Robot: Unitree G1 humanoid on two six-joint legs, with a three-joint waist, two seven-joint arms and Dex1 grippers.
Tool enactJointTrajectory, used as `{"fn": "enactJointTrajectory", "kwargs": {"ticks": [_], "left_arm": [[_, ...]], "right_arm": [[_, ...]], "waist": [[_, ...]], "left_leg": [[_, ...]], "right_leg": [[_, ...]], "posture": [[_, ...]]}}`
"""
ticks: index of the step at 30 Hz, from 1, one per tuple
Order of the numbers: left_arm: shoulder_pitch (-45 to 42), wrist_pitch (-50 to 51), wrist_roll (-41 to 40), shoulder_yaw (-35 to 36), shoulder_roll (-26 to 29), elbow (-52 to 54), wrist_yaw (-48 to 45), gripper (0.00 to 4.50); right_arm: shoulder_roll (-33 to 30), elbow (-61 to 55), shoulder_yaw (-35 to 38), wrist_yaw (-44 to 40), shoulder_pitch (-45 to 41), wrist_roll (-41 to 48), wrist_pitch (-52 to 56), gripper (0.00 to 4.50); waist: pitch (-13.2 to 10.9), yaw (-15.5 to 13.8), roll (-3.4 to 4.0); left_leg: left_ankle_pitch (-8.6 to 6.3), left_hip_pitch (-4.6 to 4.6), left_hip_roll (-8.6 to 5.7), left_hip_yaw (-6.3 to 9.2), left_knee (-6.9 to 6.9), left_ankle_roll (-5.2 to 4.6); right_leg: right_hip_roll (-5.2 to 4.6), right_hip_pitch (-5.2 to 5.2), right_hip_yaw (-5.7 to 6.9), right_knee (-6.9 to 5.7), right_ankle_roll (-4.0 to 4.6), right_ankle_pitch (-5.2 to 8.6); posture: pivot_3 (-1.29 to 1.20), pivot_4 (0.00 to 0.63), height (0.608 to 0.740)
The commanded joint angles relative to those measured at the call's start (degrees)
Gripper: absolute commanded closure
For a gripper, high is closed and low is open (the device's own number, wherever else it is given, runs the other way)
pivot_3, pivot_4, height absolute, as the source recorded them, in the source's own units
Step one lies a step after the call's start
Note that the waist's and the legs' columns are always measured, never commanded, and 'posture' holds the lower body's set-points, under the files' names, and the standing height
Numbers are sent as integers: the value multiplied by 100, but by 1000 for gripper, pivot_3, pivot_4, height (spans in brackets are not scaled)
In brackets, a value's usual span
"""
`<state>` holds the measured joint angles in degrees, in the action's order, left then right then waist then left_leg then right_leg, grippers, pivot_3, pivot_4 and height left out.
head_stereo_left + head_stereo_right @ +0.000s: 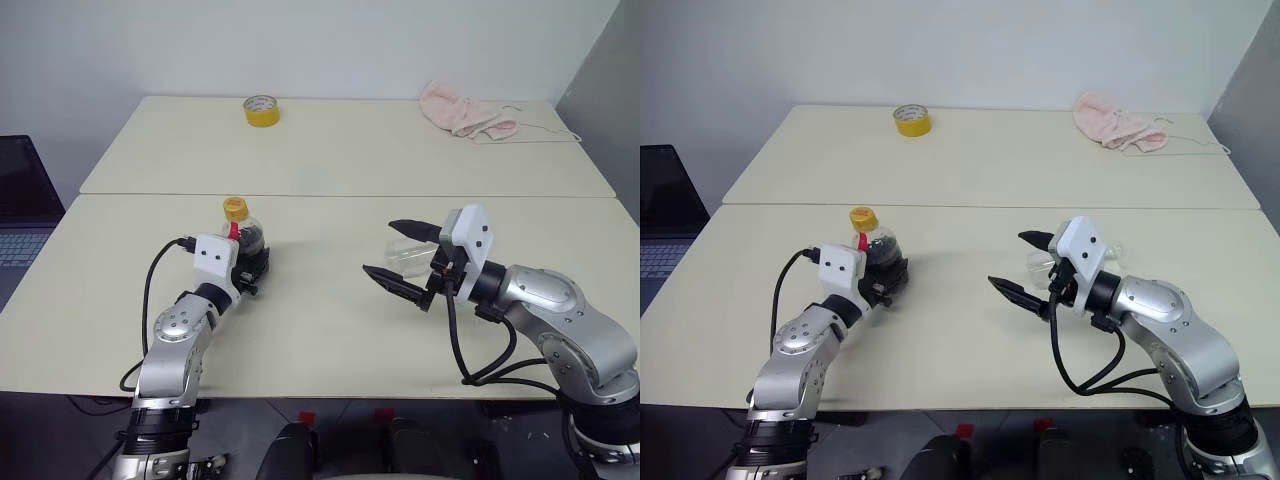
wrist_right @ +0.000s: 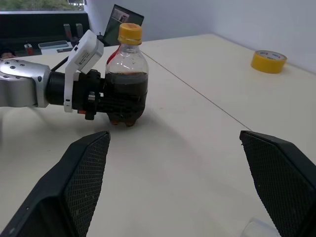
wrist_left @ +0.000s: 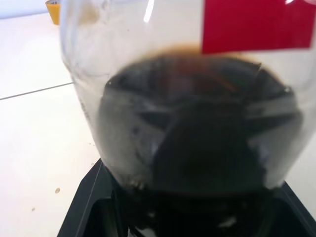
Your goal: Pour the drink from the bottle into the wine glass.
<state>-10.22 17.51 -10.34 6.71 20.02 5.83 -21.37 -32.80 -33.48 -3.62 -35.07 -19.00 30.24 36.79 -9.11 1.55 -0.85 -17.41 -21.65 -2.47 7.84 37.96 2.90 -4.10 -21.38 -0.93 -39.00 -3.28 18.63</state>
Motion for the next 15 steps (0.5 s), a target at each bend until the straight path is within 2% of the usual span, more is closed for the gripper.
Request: {"fn": "enactJointTrajectory", "kwargs": {"ticks": [1, 9, 15], "left_arm": [[-179, -19, 25, 37, 94, 380, 47, 2399], [-386, 182, 123, -199, 274, 408, -124, 2452], [-493, 455, 278, -424, 471, 620, -166, 2452]], "right_arm": [[55, -32, 63, -33, -214, 14, -97, 0], [65, 48, 68, 13, -400, -5, -39, 0], [263, 112, -21, 301, -842, 17, 353, 0]], "waist": [[0, 1, 0], [0, 3, 0], [0, 11, 0]], "left_leg": [[0, 0, 1, 0, -1, 0], [0, -2, 0, 0, -1, 0], [0, -3, 2, 1, -1, 0]], "right_leg": [[0, -1, 1, 0, 0, 0], [0, -2, 1, 0, 0, 0], [2, -6, 1, -3, 0, 0]], "posture": [[0, 150, 740], [0, 150, 740], [0, 150, 740]]}}
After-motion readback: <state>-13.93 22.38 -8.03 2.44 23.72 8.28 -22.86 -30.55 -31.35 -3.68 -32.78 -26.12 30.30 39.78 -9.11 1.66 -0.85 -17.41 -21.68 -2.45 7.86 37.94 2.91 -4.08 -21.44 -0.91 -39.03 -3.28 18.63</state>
